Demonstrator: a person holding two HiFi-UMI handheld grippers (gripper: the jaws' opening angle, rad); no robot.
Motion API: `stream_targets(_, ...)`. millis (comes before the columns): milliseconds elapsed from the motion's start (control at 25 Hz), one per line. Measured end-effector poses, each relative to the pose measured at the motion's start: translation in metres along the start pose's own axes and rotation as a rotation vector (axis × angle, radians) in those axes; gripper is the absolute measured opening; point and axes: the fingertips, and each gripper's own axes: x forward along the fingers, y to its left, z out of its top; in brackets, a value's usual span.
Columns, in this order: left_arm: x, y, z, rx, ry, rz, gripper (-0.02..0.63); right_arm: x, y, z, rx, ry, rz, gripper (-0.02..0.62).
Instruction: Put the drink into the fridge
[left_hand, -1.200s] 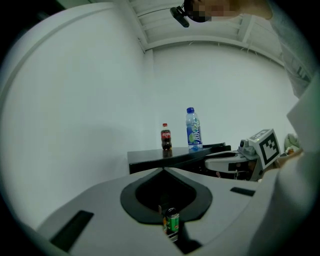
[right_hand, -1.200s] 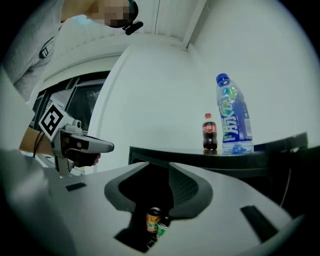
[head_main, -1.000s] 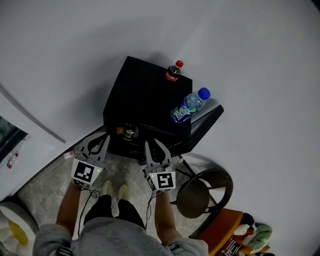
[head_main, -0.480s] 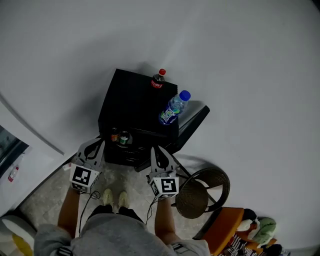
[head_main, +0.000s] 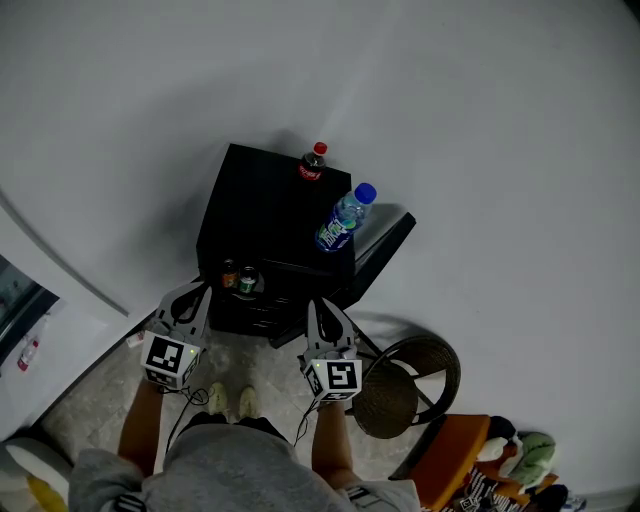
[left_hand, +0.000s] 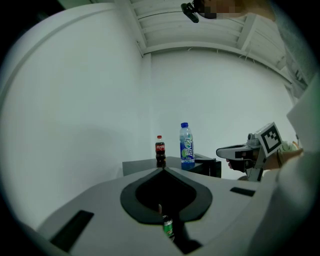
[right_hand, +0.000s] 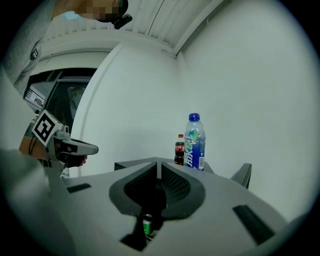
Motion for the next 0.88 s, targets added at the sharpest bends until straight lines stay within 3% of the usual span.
stream_targets(280,0.007,0.005,0.007,0.018,-0.034,-0.024,0.003,0.008,0.0,0.001,0.007,0.002,-0.014,0.046)
stream_targets(600,0.02,0.015,0.001,0.016,-0.012,-0.062,0.004,0.028,0.007,0.0,0.029,0.019,-0.025,0.046)
stream_targets(880,0.036,0.026,0.004,0.034,-0.017,-0.107,0.005,0.039,-0.002,0.007,0.046,-0.007,-0.092,0.046)
